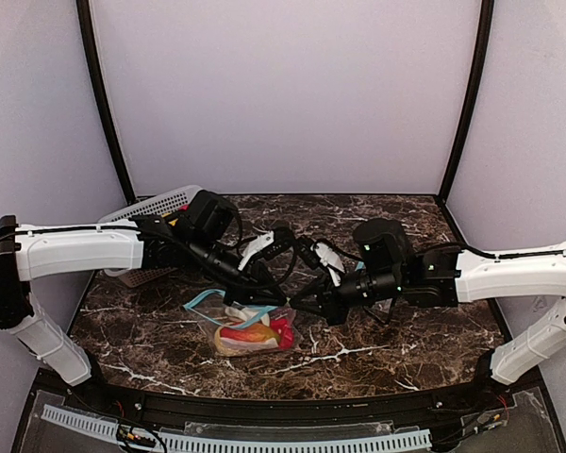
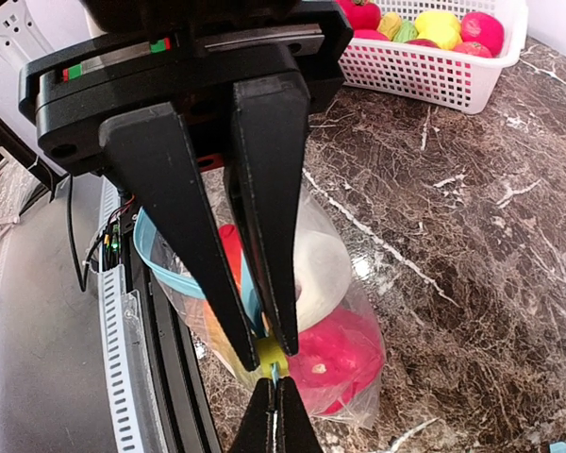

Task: Place the food in the zip-top bag and seal the zipper
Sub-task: Zip the zipper of the food storage bag.

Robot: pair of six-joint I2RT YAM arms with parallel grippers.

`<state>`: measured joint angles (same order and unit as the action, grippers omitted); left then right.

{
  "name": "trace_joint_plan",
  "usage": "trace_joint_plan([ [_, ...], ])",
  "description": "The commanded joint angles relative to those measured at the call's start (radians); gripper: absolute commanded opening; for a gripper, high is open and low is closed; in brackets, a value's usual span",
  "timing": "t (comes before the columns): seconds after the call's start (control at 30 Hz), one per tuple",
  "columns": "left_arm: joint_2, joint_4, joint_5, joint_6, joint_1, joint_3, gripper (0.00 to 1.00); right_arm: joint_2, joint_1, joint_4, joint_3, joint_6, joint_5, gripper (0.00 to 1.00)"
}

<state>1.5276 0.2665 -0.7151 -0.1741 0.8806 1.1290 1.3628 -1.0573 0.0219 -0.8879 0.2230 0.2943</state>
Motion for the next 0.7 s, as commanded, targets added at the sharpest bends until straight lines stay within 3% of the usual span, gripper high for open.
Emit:
trace_joint_plan([
  [0.0,0.001,0.077,0.015,-0.02,0.008,0.006,0.01,-0.046,0.029,-0.065,0.008,0.042,-0.063,0.0],
  [0.67,0.0,0.156,0.064,-0.051,0.008,0.041,0.01,-0.085,0.057,0.003,0.022,0.037,-0.142,0.0],
])
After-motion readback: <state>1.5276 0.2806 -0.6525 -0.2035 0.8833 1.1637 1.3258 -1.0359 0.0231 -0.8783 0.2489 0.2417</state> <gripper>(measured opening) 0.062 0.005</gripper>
